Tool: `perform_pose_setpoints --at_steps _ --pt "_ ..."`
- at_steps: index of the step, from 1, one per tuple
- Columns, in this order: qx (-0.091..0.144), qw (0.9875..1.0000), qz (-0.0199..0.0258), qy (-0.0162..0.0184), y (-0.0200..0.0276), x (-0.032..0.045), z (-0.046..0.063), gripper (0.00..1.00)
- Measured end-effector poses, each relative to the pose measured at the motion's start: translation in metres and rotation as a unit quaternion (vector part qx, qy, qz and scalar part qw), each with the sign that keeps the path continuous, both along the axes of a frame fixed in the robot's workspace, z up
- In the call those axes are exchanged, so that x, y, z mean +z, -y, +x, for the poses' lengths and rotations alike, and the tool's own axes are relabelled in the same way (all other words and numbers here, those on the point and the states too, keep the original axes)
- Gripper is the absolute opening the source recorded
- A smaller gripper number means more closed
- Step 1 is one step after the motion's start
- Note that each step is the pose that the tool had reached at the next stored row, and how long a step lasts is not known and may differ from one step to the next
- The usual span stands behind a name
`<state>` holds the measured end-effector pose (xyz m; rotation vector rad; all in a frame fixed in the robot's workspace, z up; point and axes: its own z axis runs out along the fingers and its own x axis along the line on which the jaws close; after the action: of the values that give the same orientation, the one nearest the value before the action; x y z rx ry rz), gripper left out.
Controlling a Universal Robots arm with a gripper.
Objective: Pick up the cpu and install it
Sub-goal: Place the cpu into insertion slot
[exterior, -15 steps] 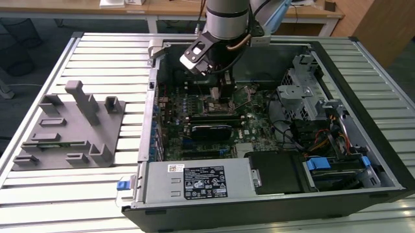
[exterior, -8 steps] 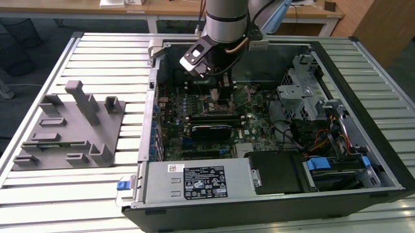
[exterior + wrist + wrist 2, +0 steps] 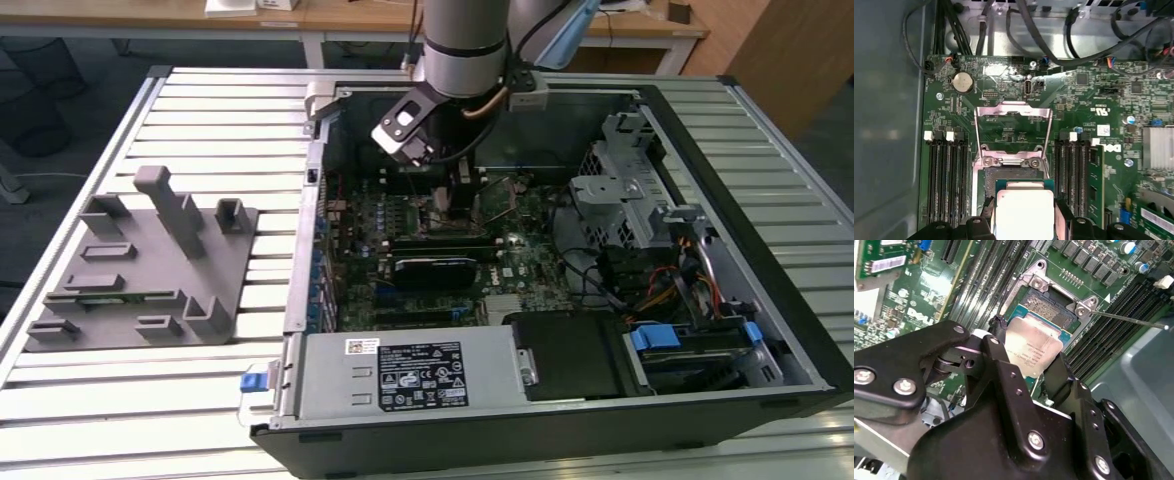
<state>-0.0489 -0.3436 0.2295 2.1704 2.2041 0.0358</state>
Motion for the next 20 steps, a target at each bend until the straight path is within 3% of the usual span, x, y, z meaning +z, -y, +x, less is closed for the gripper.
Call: perform_pose_setpoints --at_steps 4,10,17,20 --pt "0.004 1.0000 0.0001 0.0000 -0.0022 -0.0060 0.001 0.55" --pt "0.005 1.0000 0.0001 0.0001 -0.0025 -0.0076 0.001 0.55" --pt "0.005 1.0000 -0.0032 0.0000 -0.0028 -0.0161 0.001 0.55" --pt "0.005 1.0000 -0.0036 -0.0001 -0.0055 -0.0172 0.001 0.55"
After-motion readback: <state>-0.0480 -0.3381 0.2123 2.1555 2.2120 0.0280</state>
